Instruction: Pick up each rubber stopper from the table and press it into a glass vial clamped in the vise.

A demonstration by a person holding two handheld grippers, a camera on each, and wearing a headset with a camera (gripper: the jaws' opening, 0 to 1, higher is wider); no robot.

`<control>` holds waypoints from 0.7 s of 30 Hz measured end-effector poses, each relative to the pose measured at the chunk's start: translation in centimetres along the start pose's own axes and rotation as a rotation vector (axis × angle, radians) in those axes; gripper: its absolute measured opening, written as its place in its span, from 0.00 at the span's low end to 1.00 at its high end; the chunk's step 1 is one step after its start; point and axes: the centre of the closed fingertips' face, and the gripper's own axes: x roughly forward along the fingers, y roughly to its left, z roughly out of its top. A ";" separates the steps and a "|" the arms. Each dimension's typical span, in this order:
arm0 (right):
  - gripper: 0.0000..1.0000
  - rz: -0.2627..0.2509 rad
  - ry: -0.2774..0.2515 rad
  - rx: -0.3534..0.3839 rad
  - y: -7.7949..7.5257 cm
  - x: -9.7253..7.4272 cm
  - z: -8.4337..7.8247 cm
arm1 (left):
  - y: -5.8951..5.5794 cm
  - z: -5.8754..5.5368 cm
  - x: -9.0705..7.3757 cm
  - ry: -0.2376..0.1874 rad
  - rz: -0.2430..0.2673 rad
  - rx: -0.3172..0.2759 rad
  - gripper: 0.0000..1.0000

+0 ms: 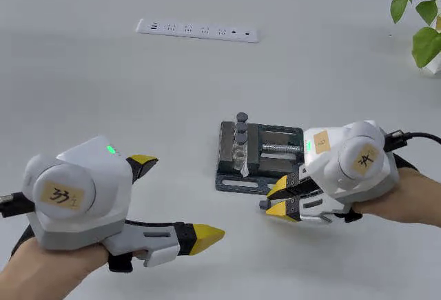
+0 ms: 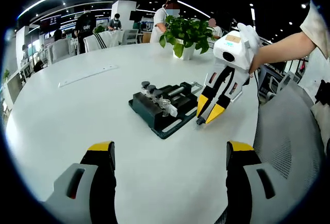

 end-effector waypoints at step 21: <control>0.07 0.103 0.170 -0.194 1.8 -5.3 3.8 | -5.8 3.1 3.7 0.003 -0.197 0.274 0.51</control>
